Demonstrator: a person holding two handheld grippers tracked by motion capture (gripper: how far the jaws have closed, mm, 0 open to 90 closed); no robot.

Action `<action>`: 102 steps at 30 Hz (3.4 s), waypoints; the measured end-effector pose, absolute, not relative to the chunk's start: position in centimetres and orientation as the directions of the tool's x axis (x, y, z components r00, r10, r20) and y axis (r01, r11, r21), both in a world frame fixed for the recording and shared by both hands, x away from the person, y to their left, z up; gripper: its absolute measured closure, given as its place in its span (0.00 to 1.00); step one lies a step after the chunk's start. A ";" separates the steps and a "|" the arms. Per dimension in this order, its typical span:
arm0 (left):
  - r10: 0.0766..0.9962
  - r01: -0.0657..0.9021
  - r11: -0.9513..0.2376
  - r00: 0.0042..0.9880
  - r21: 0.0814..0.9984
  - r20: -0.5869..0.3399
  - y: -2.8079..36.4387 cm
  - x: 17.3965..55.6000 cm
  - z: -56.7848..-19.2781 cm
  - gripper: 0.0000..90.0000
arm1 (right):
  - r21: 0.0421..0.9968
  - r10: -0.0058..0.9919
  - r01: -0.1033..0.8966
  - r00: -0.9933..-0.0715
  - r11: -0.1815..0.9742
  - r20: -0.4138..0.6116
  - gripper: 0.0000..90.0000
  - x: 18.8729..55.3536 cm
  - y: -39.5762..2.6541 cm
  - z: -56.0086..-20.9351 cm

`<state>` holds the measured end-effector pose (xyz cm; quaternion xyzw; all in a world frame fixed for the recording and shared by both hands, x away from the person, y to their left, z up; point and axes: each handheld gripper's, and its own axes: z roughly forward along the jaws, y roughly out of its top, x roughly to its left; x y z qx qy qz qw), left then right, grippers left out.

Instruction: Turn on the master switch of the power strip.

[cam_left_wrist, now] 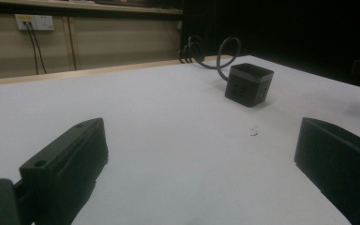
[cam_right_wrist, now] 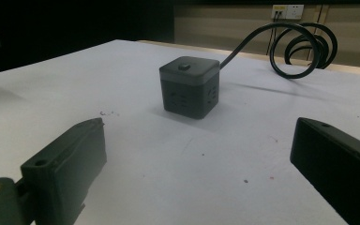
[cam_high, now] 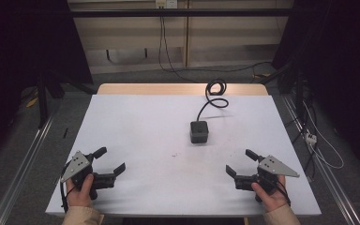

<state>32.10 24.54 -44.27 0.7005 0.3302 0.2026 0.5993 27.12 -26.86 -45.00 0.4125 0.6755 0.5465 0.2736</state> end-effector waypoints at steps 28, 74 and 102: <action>0.694 0.214 -0.079 0.713 0.974 -0.100 24.2 32.0 -44.4 0.03 | 0.961 0.865 0.256 -0.499 0.100 0.043 0.07 30.1 -25.3 -44.4; 0.689 0.212 -0.076 0.717 0.974 -0.103 24.1 32.1 -44.5 0.03 | 0.956 0.870 0.271 -0.492 0.113 0.037 0.06 33.1 -23.4 -44.1; 0.686 0.215 -0.075 0.720 0.974 -0.106 24.0 32.2 -44.5 0.03 | 0.956 0.869 0.278 -0.491 0.092 0.059 0.07 34.4 -22.5 -43.9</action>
